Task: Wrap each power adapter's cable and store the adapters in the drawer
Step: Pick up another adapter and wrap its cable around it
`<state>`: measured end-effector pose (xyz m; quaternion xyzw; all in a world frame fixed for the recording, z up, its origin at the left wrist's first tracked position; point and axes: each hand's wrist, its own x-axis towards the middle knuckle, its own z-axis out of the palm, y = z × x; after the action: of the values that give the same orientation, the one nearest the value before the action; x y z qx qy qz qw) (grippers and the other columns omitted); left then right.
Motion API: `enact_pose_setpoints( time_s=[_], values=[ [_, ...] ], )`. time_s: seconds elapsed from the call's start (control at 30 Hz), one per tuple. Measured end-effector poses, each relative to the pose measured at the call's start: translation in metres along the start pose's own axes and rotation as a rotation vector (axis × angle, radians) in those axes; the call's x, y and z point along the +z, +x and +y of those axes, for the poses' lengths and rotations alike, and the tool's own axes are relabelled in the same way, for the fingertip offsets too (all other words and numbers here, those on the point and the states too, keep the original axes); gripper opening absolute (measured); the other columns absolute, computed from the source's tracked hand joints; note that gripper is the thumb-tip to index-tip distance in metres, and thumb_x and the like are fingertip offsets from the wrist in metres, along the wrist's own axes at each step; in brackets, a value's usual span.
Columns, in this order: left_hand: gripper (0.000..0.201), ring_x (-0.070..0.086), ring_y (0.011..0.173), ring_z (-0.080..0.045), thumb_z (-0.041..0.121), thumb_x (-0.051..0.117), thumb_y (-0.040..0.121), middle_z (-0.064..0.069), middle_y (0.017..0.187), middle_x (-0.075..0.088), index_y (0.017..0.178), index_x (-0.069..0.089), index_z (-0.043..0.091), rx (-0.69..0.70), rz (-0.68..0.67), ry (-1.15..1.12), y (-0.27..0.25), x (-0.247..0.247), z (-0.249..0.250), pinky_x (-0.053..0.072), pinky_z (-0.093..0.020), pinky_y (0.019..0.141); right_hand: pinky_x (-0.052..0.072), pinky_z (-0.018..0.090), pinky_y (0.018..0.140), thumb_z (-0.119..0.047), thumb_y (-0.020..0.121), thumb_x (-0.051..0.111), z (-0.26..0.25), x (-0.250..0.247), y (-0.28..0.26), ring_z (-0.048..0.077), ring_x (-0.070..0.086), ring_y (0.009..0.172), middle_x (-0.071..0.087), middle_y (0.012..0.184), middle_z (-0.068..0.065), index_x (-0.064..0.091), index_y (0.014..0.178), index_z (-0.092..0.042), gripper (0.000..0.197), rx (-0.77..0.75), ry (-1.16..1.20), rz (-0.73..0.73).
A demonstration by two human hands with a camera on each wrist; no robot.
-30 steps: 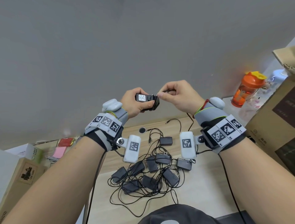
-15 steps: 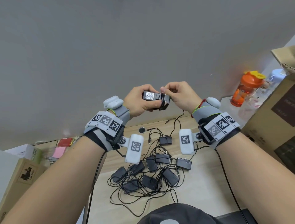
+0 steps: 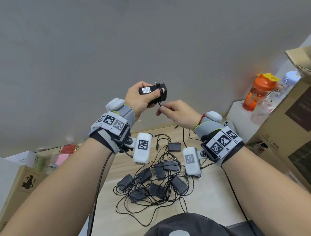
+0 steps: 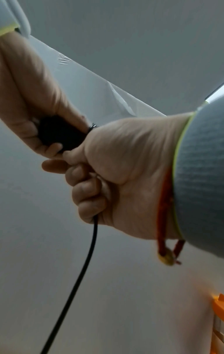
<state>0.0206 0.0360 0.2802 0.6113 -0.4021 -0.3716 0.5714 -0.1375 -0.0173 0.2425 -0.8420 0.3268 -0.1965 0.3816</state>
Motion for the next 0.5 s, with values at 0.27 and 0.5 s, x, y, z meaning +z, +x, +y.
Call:
enact_pose_setpoints(
  time_s=[0.27, 0.5],
  values=[
    [0.027, 0.061, 0.064, -0.022, 0.010, 0.084, 0.075, -0.011, 0.080, 0.065, 0.079, 0.058, 0.015, 0.059, -0.031, 0.272, -0.001, -0.009, -0.005, 0.053, -0.032, 0.058, 0.030, 0.013, 0.052, -0.030, 0.094, 0.063, -0.014, -0.026, -0.004, 0.000, 0.041, 0.049, 0.047, 0.047, -0.018, 0.075, 0.082, -0.021, 0.019, -0.064, 0.057, 0.088],
    [0.026, 0.060, 0.070, -0.021, 0.010, 0.084, 0.073, -0.005, 0.078, 0.065, 0.080, 0.060, 0.017, 0.059, -0.163, 0.381, -0.007, -0.008, -0.001, 0.055, -0.036, 0.065, 0.041, 0.016, 0.063, -0.031, 0.087, 0.073, -0.015, -0.048, 0.005, -0.002, 0.047, 0.056, 0.060, 0.059, -0.011, 0.071, 0.075, -0.020, 0.016, -0.093, 0.138, 0.198]
  ],
)
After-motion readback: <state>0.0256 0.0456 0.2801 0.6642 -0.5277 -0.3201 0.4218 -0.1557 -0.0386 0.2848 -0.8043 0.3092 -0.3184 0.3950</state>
